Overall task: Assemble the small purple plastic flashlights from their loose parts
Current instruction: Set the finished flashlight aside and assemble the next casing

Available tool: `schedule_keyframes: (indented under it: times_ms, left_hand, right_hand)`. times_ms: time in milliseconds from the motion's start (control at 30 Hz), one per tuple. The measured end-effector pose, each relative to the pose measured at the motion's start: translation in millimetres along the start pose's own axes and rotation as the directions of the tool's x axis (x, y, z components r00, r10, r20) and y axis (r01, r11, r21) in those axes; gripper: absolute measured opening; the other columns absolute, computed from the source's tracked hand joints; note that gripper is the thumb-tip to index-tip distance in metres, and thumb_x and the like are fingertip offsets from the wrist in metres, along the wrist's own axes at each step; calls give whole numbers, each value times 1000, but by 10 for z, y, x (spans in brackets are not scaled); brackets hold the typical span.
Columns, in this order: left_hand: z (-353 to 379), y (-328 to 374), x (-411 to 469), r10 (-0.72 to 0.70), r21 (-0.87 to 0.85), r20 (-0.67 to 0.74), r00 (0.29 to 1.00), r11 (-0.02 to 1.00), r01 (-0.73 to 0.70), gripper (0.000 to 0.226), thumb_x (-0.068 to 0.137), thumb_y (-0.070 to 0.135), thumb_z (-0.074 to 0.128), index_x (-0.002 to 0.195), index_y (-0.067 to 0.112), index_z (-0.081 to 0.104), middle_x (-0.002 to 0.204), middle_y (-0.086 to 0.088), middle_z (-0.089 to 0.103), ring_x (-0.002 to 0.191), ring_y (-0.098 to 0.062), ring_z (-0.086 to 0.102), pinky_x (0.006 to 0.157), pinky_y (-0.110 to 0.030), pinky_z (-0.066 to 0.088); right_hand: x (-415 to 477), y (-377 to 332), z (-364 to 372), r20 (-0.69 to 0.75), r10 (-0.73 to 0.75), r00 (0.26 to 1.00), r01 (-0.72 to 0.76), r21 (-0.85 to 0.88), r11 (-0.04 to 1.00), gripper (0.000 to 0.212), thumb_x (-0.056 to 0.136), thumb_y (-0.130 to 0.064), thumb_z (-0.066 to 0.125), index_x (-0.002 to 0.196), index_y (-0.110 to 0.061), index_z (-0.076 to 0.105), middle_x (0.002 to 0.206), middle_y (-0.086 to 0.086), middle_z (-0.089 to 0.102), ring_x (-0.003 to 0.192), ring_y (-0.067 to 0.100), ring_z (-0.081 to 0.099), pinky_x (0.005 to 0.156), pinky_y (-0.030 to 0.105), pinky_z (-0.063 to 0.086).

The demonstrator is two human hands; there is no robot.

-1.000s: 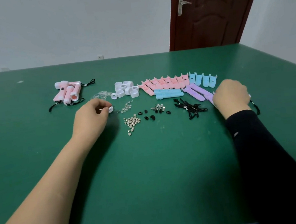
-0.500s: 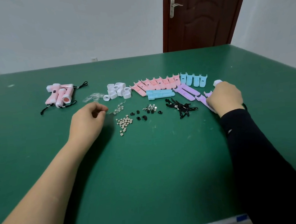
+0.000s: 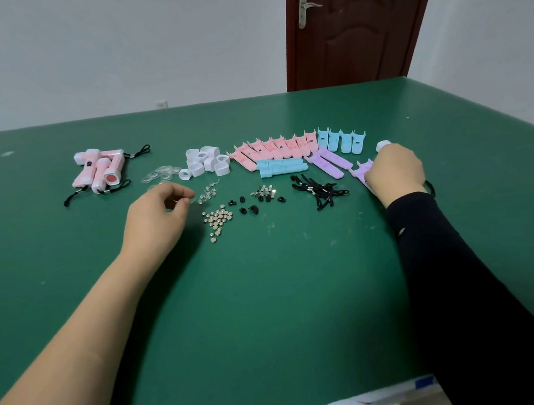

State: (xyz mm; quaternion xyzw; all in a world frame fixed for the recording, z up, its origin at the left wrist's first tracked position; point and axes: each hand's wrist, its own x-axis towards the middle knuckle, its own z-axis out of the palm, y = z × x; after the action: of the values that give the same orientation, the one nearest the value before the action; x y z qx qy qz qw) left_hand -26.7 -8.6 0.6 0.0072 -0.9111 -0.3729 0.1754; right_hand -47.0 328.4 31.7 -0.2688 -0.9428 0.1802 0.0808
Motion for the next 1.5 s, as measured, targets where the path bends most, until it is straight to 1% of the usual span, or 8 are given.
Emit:
schedule_keyframes:
  times_ms: [100, 333, 500, 867, 1067, 1167, 1267, 1500]
  left_hand:
    - [7, -1, -4, 3, -3, 1, 1000, 1000, -3, 17, 93, 16, 58, 92, 30, 67, 94, 5, 67, 85, -12, 58, 75, -22, 36]
    - [19, -13, -2, 8, 0, 1, 1000, 1000, -8, 18, 92, 16, 58, 89, 32, 67, 92, 6, 67, 85, -14, 59, 75, -23, 37]
    - [29, -15, -4, 14, 13, 7, 1000, 1000, -14, 18, 92, 16, 59, 89, 31, 67, 91, 6, 68, 83, -14, 59, 74, -23, 37]
    - [16, 148, -73, 94, -45, 10, 996, 995, -94, 17, 93, 15, 58, 91, 30, 67, 89, 17, 64, 82, 11, 54, 65, 1, 32]
    - [35, 166, -97, 162, -20, 16, 987, 987, -162, 17, 93, 14, 58, 93, 28, 68, 85, 25, 59, 78, 20, 50, 64, 1, 33]
    - [31, 139, -86, 155, -11, 27, 987, 988, -155, 18, 94, 15, 59, 91, 32, 66, 87, 23, 61, 82, 15, 52, 64, -1, 33]
    - [31, 112, -73, 150, -4, 24, 988, 989, -150, 18, 93, 14, 59, 92, 30, 67, 85, 22, 61, 79, 17, 52, 63, 0, 32]
    - [42, 96, -66, 147, 8, 21, 989, 989, -147, 17, 93, 16, 59, 92, 30, 67, 85, 23, 59, 77, 17, 51, 63, 0, 32]
  right_hand:
    - [23, 5, 21, -24, 26, 999, -26, 1, 1000, 34, 95, -16, 51, 123, 2, 42, 81, 9, 50, 101, 32, 55, 71, 30, 34]
    - [30, -14, 74, -119, -59, 991, 54, -40, 998, 19, 91, -25, 59, 99, -7, 60, 105, 14, 58, 97, 35, 55, 76, 34, 44]
    - [-16, -34, 115, -88, -25, 996, 20, -57, 998, 33, 92, -31, 61, 111, -6, 52, 120, 15, 57, 112, 34, 54, 75, 34, 36]
    - [-204, -318, -37, -275, -262, 925, 325, 212, 922, 36, 78, -7, 51, 46, -16, 36, 71, 12, 44, 76, 25, 36, 59, 31, 36]
    - [-129, -154, 98, -189, -130, 973, 132, -2, 991, 21, 87, -18, 55, 72, -9, 44, 97, 13, 58, 111, 34, 49, 79, 37, 40]
    - [-64, -45, 99, -142, -67, 988, 70, 17, 997, 34, 87, -23, 57, 66, -11, 33, 89, 10, 54, 94, 30, 53, 76, 34, 36]
    - [63, 82, 9, -159, -2, 987, 43, 257, 966, 25, 86, -21, 53, 70, -3, 56, 62, 8, 47, 68, 29, 46, 55, 28, 31]
    - [213, 337, -31, -115, 194, 974, -136, 390, 911, 26, 86, -27, 60, 76, -3, 64, 71, 10, 57, 74, 33, 58, 59, 27, 39]
